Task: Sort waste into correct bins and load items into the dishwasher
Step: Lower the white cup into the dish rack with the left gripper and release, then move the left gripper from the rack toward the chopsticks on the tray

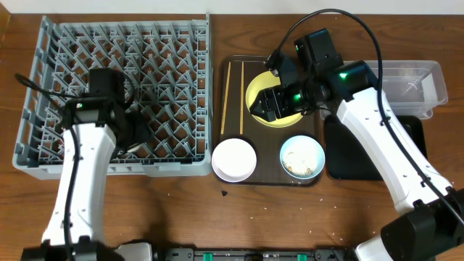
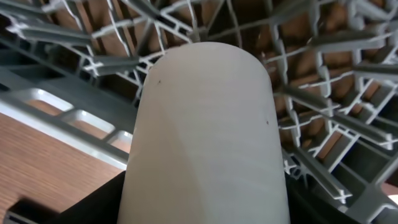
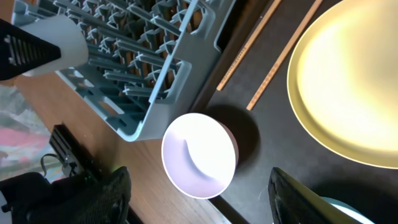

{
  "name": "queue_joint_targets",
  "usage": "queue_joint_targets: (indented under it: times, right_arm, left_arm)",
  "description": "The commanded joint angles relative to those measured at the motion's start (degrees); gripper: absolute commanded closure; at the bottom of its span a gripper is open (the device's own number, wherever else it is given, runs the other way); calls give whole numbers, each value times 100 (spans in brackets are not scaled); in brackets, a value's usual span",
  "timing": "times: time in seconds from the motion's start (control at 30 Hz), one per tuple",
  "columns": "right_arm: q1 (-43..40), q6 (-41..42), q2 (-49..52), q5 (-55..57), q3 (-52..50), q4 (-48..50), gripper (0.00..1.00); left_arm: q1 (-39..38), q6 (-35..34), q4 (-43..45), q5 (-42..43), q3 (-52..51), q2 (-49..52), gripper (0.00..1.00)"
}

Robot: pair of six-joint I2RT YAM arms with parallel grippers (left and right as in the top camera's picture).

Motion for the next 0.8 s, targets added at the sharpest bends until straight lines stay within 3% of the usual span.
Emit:
queue_joint_targets:
  times: [0.0,0.07,0.33,0.37,0.5,0.7,0.77]
  right_arm:
    - [55,-116,-13,35,35,-7,31]
    - [55,-114,-13,33,35,-4,31]
    - [55,-116,-13,33,35,-15,31]
    - [55,-116,-13,33,35,-24,31]
    - [55,-118,-13,35,35,-46,30]
    - [55,-136,-13,35,35,-48,29]
    - [55,-133,-13,35,35,-50,21]
  left_arm:
    - [17,-35,-52,221,31,105,36]
    - [17,-35,-42,352,31,170,31]
    - [17,-33,-33,546,26,354,30]
    - [17,-35,-35,557,28,332,23]
    - [20,-33,-52,673,57,245,8]
    - [17,-28,-210,704,372,-2,8]
    - [17,94,-282,894,568,-149,8]
